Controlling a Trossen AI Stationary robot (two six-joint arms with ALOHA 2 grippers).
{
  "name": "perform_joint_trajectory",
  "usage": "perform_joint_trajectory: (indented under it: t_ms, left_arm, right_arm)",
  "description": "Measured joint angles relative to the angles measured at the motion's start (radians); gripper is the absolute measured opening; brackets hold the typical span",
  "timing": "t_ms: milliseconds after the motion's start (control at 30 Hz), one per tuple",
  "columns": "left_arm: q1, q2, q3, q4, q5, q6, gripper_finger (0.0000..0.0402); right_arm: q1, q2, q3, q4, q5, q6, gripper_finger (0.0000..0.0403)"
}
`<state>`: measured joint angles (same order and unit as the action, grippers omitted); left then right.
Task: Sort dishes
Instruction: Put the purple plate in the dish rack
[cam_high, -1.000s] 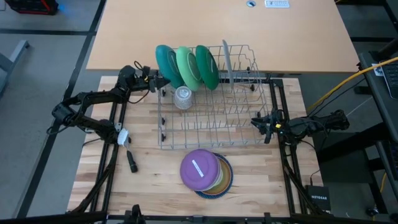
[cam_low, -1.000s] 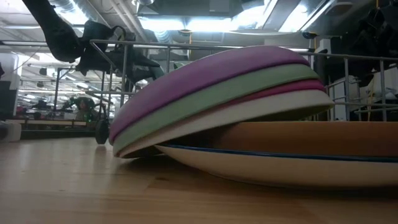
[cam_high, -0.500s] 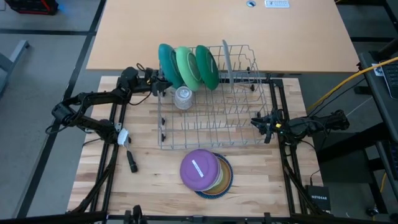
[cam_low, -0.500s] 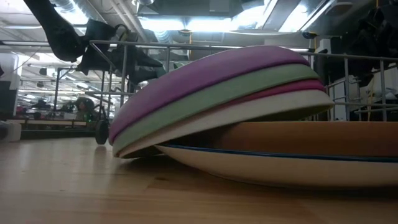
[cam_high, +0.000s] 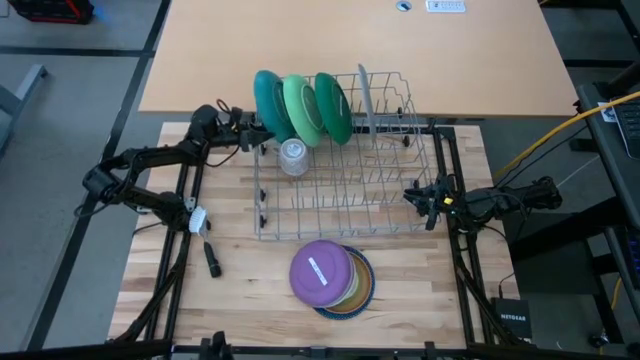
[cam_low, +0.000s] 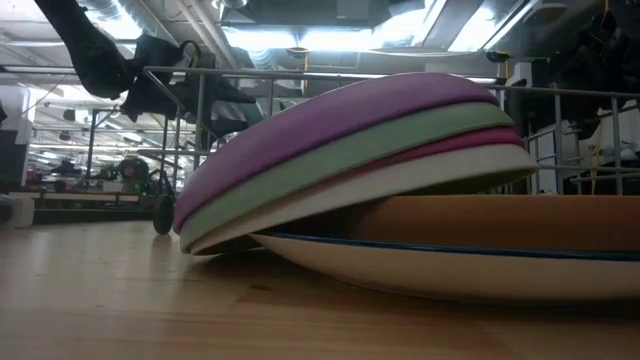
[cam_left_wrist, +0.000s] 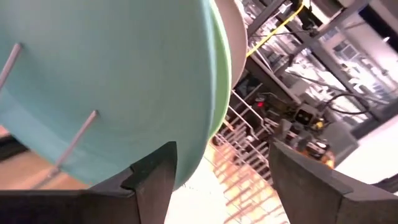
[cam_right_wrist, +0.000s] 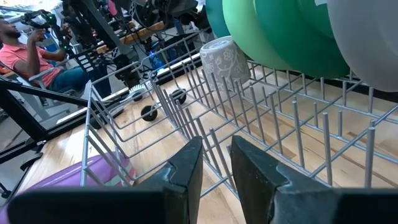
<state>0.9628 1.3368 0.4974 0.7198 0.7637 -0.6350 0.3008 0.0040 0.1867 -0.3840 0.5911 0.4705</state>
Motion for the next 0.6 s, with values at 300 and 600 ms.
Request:
perform_joint_trajectory:
  t_ms: [300,600]
  left_arm:
    - [0.128,-0.027,-0.004,-0.015,0.142,-0.070,0.0243]
    - [0.184,-0.086,-0.004,0.000,0.200,-0.107,0.0243]
  right_arm:
    - [0.000,0.000,0.000,0.000,0.000,0.000,0.0088]
    - [0.000,0.000,0.000,0.000,0.000,0.000,0.0088]
